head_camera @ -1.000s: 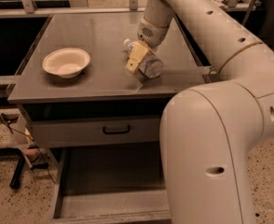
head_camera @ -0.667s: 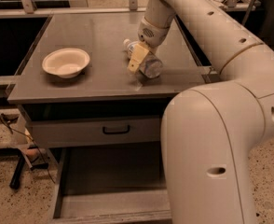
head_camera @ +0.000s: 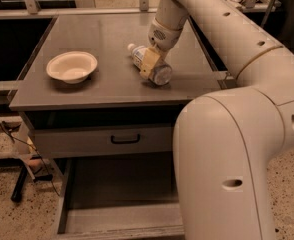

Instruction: Place blue plastic bottle into middle drawer

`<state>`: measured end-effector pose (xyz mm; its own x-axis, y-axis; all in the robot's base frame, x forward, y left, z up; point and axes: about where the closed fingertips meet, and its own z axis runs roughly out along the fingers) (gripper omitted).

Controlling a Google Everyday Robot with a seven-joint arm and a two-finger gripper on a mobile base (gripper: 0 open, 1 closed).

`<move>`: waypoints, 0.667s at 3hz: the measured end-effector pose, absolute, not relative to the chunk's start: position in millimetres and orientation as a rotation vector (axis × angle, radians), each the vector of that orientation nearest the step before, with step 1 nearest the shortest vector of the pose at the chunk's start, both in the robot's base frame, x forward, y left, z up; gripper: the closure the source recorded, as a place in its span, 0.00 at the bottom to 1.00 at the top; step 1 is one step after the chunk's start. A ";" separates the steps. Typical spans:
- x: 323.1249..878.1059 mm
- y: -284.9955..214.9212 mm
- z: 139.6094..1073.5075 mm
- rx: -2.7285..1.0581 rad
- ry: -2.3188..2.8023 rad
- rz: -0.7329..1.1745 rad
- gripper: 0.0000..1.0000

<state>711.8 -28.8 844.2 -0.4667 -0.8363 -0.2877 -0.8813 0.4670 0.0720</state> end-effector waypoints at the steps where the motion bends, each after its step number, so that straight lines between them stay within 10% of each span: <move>1: 711.8 -28.8 844.2 -1.488 2.503 0.311 0.89; 2: 709.9 -34.0 849.2 -1.465 2.477 0.274 1.00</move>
Offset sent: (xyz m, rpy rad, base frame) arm -0.0251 -0.0208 0.0153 -0.0135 -0.1124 -0.0302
